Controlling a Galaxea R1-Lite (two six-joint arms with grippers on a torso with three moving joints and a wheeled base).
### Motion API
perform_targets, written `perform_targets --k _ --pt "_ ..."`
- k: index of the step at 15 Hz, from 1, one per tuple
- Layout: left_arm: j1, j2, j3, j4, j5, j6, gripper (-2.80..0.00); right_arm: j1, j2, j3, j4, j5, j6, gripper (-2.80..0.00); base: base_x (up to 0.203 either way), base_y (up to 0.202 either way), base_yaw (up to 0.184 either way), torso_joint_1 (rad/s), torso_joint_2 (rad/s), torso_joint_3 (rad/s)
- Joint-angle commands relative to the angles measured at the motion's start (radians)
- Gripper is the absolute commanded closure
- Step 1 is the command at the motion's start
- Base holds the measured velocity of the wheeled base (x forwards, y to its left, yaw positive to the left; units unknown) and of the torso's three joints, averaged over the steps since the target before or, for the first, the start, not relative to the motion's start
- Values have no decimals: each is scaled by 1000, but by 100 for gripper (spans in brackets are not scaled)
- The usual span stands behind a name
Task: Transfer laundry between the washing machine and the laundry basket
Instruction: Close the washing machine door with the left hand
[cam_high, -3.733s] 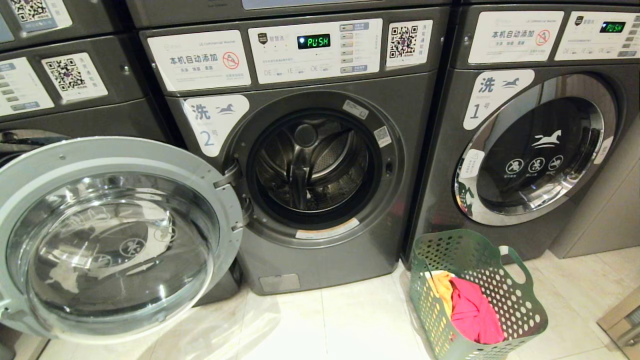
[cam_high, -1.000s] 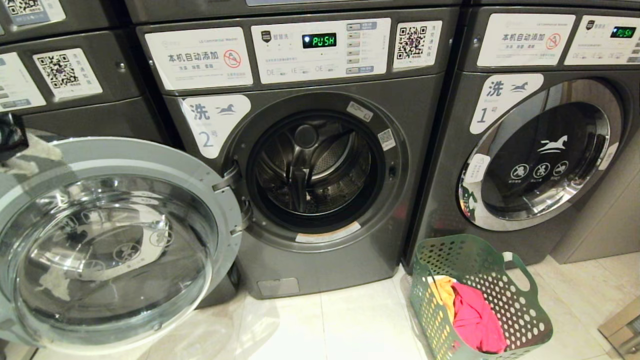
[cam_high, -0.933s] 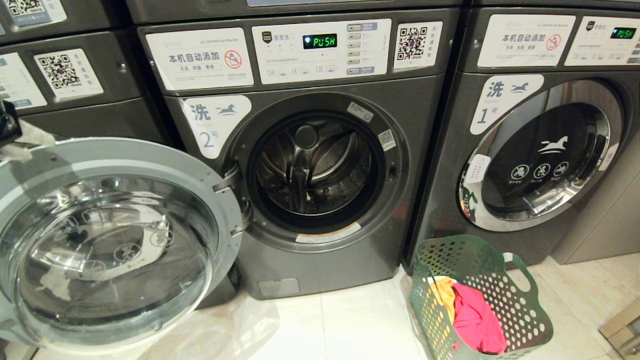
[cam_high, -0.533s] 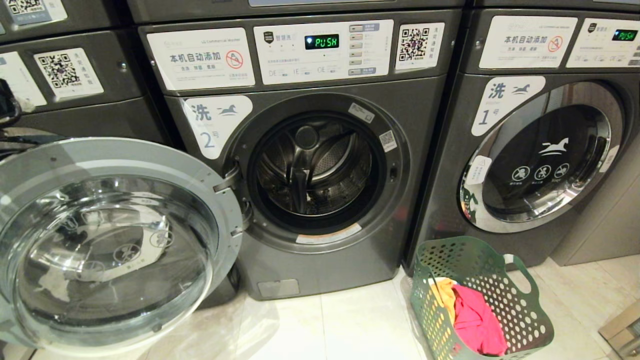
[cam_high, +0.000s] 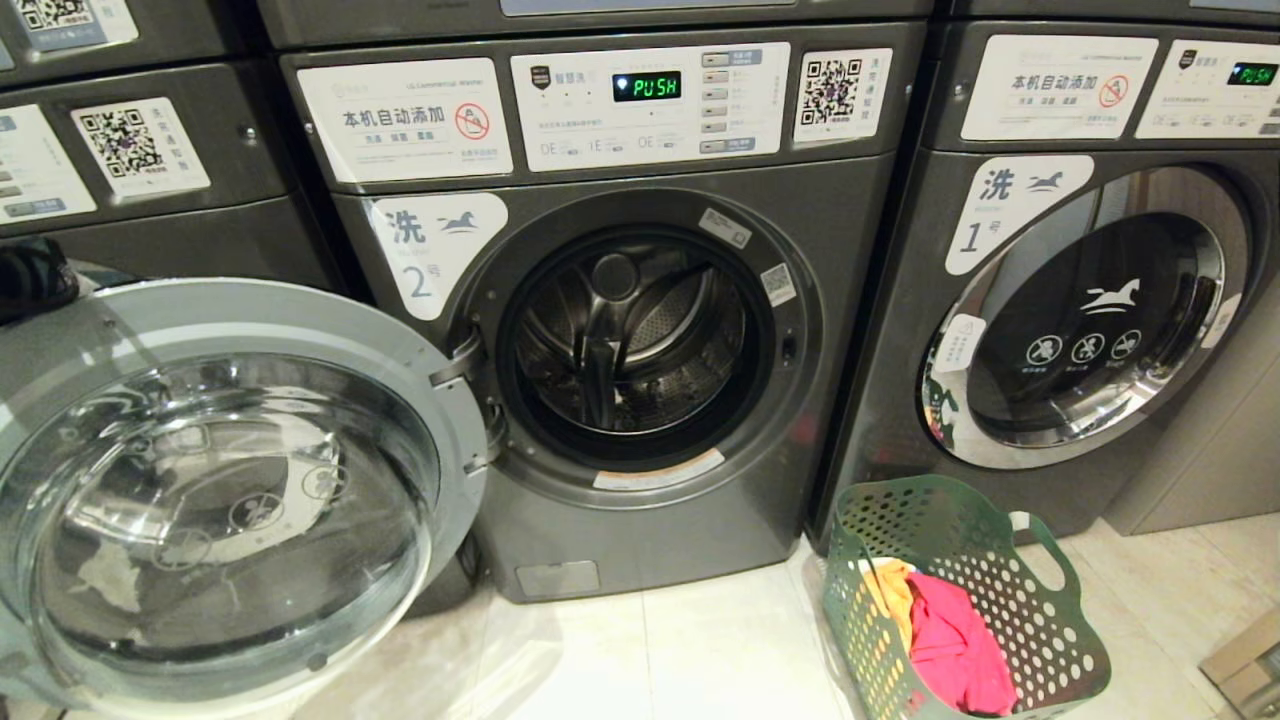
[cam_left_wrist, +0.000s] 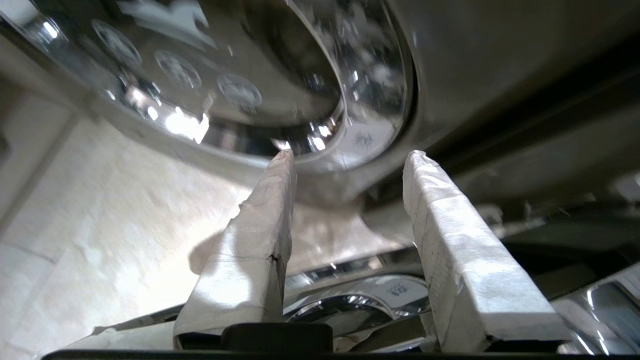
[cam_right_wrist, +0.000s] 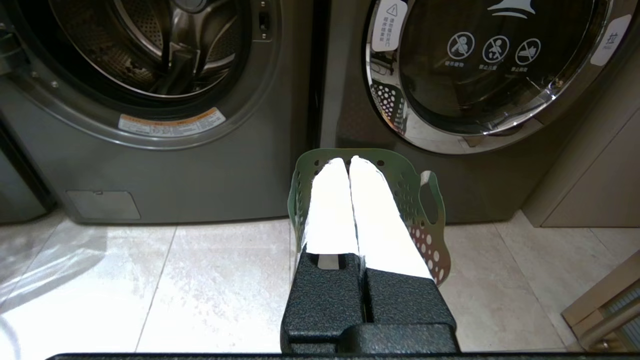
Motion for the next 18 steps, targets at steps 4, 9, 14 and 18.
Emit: perform_targets --k 4,9,14,18 --pt "-26 -175 2 356 -98 3 0 1 0 34 -1 2 -2 0 0 0 0 0 0 0" --pt "-96 -297 13 471 -114 2 0 1 1 34 -1 2 -2 0 0 0 0 0 0 0" --pt "-153 -377 85 470 -115 -1 0 0 0 34 -1 0 -2 0 0 0 0 0 0 0" --pt "-177 -414 112 470 -115 -3 0 2 1 34 -1 0 -2 0 0 0 0 0 0 0"
